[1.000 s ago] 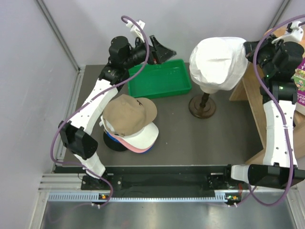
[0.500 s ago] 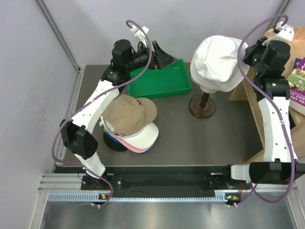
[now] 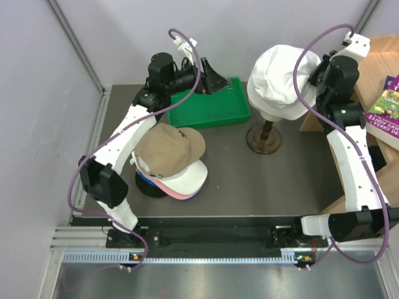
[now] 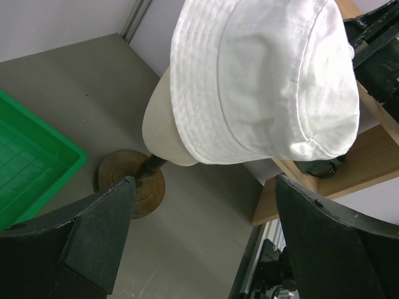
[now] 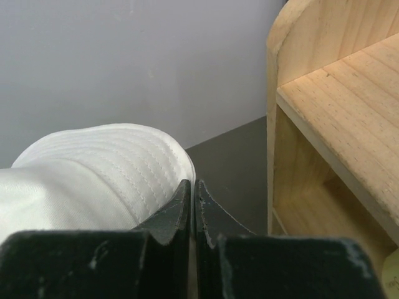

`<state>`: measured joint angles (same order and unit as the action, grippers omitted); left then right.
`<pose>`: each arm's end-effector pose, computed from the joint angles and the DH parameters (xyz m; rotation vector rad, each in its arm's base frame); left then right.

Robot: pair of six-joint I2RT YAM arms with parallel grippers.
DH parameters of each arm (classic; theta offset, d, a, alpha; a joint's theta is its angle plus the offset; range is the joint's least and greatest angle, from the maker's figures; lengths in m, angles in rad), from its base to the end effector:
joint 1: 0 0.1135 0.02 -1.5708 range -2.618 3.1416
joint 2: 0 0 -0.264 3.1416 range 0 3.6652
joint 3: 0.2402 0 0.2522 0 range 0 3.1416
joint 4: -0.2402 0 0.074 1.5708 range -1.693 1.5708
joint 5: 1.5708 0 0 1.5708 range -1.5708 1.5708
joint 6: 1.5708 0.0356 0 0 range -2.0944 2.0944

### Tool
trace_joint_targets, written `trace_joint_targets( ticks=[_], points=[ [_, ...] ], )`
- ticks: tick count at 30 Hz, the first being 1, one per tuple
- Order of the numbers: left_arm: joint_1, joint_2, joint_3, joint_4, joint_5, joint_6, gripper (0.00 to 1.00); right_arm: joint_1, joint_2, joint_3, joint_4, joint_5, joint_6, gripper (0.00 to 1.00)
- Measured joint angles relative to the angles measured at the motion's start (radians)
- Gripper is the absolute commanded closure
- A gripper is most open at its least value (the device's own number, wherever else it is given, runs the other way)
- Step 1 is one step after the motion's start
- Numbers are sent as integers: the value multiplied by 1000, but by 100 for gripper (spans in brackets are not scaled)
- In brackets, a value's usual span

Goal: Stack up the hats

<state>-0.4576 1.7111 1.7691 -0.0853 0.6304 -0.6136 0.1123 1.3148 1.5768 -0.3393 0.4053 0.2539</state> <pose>0.3502 -0.1959 0.4462 0.4004 1.7160 -1.3051 0.2804 0.0175 0.4821 0.4201 1.5874 -0.0541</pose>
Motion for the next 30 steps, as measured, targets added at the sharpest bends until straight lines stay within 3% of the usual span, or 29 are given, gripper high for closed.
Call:
trace_joint_targets(
  ticks=[11,24,30],
  points=[
    [34,0,0,-31,0,15,4,99,-40,-74,43,73,82,100],
    [57,-1,-21,-43,0,15,4,109,-33,-205,-61,163,164,100],
    [57,5,-33,52,9,-68,6,110,-33,-213,-65,162,173,100]
  ],
)
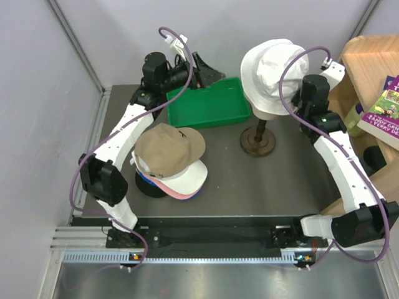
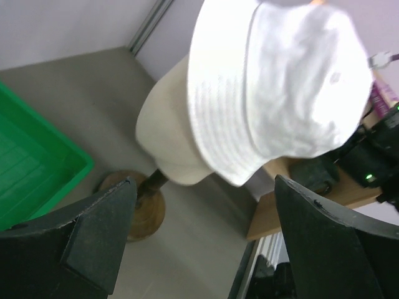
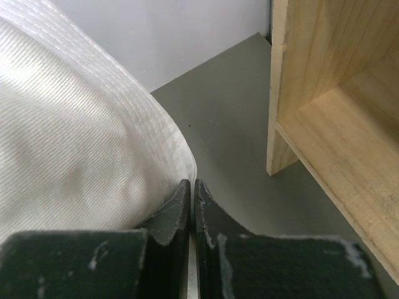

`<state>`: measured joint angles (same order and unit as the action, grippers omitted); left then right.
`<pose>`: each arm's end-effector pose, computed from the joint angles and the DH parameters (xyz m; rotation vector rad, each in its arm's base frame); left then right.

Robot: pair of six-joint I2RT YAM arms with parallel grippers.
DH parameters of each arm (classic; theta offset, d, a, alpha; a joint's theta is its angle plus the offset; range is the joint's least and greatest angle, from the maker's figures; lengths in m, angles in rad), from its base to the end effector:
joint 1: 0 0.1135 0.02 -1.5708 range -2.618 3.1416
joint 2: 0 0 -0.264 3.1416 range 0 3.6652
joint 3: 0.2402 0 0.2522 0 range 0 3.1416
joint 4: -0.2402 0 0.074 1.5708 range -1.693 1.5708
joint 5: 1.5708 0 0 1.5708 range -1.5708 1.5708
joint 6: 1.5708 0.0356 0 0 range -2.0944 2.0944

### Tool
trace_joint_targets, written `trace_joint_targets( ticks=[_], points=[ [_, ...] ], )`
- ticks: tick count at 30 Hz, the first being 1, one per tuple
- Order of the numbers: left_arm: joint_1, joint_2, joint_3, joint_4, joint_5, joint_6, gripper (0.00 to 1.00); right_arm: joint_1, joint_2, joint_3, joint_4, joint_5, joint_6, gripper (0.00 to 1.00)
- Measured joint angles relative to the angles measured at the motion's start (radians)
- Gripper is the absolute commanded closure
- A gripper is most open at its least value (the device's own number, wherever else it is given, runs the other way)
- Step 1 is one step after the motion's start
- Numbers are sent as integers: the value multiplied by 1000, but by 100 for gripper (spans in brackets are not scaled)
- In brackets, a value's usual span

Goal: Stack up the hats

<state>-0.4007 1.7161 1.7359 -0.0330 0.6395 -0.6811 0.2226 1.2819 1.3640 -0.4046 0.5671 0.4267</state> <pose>0.3642 -0.1773 0.4382 0.3062 1.7256 -1.3194 0.2799 0.0437 0.4135 0.5601 1.7550 -0.0838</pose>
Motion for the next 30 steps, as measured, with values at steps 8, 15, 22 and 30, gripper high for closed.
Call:
trace_joint_targets(
  ticks=[8,15,22,30],
  points=[
    [-3,60,3,150,18,-101,6,0,-19,-48,25,-1,28,100],
    [-3,48,5,33,-31,6,4,0,-73,-115,34,-27,34,65],
    [-1,-43,5,-175,-181,161,1,5,-148,-182,13,-64,-26,25],
    [158,-268,-35,-357,-407,271,1,29,-331,-275,-8,-112,-74,11]
  ],
)
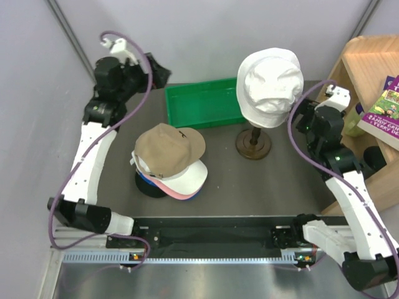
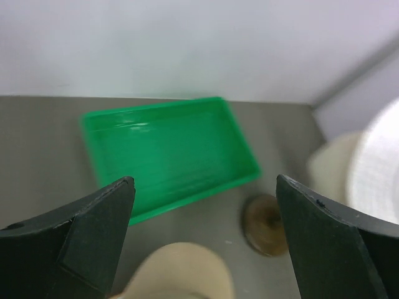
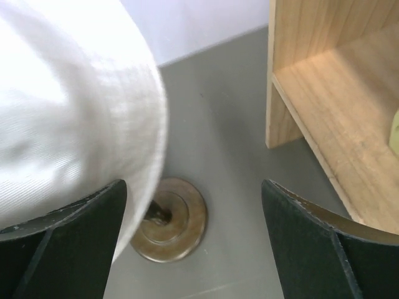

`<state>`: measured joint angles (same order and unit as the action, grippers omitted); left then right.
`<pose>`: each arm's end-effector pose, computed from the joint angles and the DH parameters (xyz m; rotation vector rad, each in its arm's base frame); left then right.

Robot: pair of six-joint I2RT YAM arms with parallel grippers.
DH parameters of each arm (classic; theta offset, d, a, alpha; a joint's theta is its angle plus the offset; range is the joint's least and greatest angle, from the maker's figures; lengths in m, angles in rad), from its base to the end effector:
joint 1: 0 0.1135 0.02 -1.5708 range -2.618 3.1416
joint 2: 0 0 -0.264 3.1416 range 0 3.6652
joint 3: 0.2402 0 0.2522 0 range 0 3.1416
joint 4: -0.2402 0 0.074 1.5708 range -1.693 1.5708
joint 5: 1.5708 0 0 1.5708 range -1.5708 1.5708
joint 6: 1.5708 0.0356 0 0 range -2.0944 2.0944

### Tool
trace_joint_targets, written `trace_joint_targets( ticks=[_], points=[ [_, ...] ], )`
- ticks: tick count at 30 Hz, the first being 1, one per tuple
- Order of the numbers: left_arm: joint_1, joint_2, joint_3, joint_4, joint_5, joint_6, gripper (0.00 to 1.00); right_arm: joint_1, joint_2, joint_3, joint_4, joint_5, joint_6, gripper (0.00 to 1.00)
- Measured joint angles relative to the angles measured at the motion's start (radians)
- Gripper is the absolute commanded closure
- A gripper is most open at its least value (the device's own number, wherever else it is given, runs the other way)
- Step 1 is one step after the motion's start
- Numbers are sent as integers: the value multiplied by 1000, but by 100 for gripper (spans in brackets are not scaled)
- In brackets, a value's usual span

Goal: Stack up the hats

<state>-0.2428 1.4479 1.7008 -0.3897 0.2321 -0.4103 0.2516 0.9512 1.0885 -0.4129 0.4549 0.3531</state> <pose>0.3061 -0.0843 0.4801 0.0307 1.7514 -0.6798 0.2006 0.0354 0.3925 0.4039 1.7723 0.0077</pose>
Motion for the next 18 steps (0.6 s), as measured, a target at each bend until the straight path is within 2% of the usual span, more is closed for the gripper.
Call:
trace_joint_targets(
  ticks=[3,6,10,18],
  points=[
    [117,-97,-69,-55,-106,14,1,6,-68,-5,1,-21,-13,9],
    [183,-192,-156,-119,-229,20,1,9,-140,-14,3,-57,-23,9],
    [193,-308,-243,-209,-350,21,1,10,-204,-16,0,-93,-39,8],
    [193,-610,-400,-329,-479,21,1,10,-359,-102,-4,-195,-58,7]
  ],
)
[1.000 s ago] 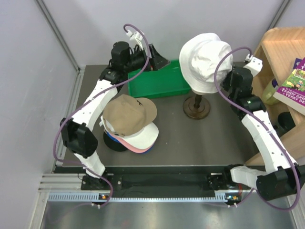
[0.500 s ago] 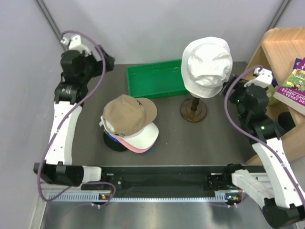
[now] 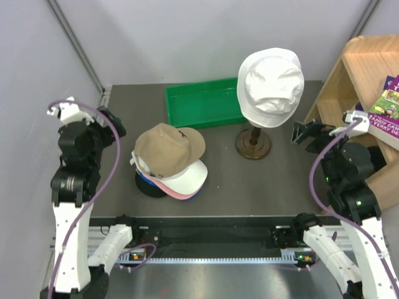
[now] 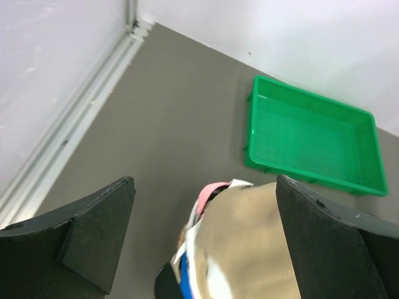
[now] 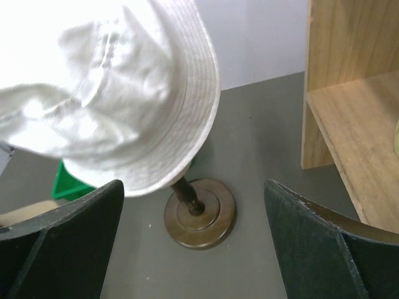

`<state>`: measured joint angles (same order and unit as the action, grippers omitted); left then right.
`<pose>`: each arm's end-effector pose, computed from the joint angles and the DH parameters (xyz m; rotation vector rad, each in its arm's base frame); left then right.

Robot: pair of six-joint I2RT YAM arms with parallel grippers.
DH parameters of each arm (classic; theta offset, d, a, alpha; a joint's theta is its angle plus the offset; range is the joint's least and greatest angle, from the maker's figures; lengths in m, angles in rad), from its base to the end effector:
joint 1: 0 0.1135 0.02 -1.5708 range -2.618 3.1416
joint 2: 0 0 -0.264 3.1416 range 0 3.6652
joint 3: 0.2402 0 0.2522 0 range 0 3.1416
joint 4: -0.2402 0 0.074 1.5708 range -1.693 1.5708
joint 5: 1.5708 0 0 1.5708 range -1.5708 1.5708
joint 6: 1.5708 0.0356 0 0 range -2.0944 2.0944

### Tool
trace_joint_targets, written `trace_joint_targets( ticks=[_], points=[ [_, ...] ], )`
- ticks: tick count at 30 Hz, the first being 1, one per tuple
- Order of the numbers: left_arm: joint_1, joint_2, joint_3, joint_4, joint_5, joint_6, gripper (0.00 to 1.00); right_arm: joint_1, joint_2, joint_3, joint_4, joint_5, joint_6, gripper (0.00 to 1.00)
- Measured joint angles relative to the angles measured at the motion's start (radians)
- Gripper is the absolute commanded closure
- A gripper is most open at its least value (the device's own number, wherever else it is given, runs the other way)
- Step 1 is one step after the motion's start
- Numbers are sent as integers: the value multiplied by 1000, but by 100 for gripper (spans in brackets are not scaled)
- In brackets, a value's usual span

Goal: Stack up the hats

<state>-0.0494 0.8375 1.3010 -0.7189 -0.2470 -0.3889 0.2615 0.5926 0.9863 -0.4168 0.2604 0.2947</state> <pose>0.1408 0.0017 0.4454 -0.4770 1.7554 -0.0847 0.1111 0.0203 0.4078 0.2291 1.5812 0.2256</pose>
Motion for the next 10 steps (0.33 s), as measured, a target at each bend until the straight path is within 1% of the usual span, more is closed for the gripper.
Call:
trace_joint_targets(
  ticks=[6,10],
  points=[
    [0,-159,-13,-81,-71,9,1,0,-111,-31,-34,-34,-8,7],
    [0,-203,-13,-128,-111,19,1,0,-129,-31,-50,-46,-7,7]
  ],
)
